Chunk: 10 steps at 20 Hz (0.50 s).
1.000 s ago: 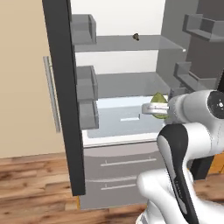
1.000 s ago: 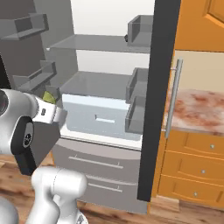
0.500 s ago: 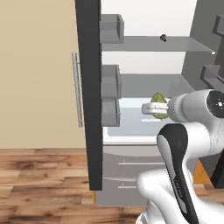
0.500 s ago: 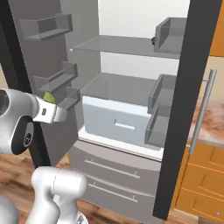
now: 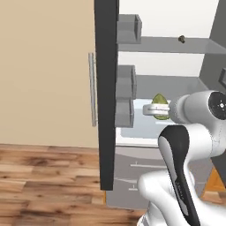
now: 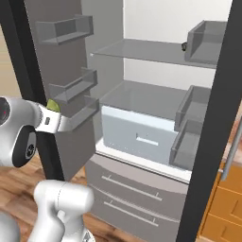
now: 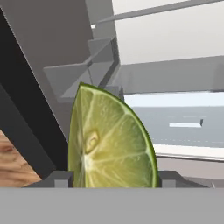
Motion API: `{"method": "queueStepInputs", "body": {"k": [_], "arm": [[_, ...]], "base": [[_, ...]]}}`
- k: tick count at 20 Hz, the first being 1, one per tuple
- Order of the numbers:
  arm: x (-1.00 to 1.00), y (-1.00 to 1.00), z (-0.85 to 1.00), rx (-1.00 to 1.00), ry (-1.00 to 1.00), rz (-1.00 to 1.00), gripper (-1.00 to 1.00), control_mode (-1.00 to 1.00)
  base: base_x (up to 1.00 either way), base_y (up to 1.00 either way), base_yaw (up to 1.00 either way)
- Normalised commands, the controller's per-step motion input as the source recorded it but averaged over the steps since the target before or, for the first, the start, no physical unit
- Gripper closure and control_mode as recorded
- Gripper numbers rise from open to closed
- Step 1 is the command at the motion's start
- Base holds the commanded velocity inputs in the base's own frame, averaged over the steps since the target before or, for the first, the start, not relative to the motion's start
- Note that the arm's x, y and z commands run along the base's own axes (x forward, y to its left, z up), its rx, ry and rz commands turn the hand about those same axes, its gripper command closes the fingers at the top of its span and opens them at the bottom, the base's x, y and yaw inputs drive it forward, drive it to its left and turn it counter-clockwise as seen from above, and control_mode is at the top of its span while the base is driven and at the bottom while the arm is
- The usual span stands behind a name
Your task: Take the lemon wedge from the fridge and place it on the plate with fish on the dining counter.
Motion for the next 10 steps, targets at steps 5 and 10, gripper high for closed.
{"method": "queueStepInputs", "body": {"k": [5,10], "arm": [[0.0,0.0,0.0,0.0,0.0,0.0,1.0,1.0],[0.0,0.0,0.0,0.0,0.0,0.0,1.0,1.0]], "base": [[-0.65,-0.03,0.69],[-0.39,-0.05,0.73]]}}
